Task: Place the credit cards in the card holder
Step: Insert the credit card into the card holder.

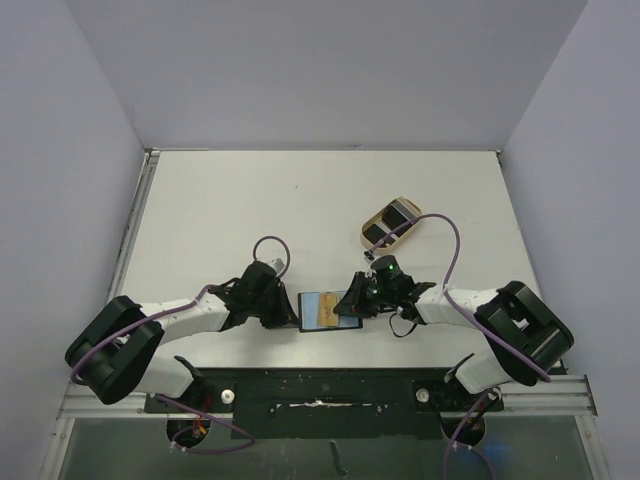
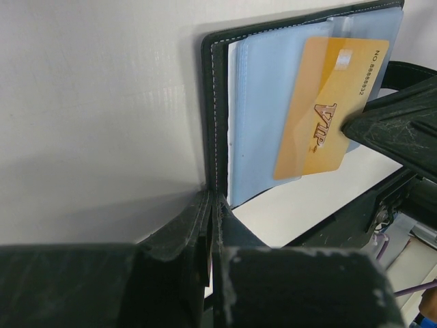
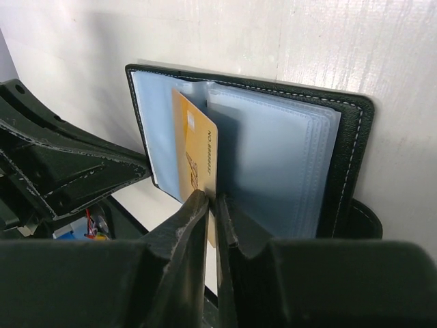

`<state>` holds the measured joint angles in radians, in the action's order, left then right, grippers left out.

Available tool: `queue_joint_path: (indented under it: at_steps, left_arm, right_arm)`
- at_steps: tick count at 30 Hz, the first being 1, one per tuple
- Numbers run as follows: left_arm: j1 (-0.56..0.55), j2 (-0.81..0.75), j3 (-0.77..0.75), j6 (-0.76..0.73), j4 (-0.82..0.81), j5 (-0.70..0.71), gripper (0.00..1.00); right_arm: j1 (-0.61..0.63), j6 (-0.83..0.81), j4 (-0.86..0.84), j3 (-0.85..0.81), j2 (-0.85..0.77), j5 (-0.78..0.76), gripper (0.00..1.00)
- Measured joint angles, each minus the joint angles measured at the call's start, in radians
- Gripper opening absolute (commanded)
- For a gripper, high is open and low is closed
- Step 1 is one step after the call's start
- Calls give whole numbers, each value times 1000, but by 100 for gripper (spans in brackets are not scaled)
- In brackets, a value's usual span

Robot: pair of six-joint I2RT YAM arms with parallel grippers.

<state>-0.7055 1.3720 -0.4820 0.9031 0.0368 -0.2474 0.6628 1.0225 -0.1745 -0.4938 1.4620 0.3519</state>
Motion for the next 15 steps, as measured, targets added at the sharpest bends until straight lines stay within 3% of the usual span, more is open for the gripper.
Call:
queue_joint_path:
  at_steps: [5, 15]
  left_arm:
    - [0, 2, 0, 2, -3, 0, 0]
    - [0, 6, 0, 2, -11, 0, 0]
  right_arm:
    - [2, 5, -6, 0, -12, 1, 3]
    - [6, -66, 66, -70, 5, 0, 3]
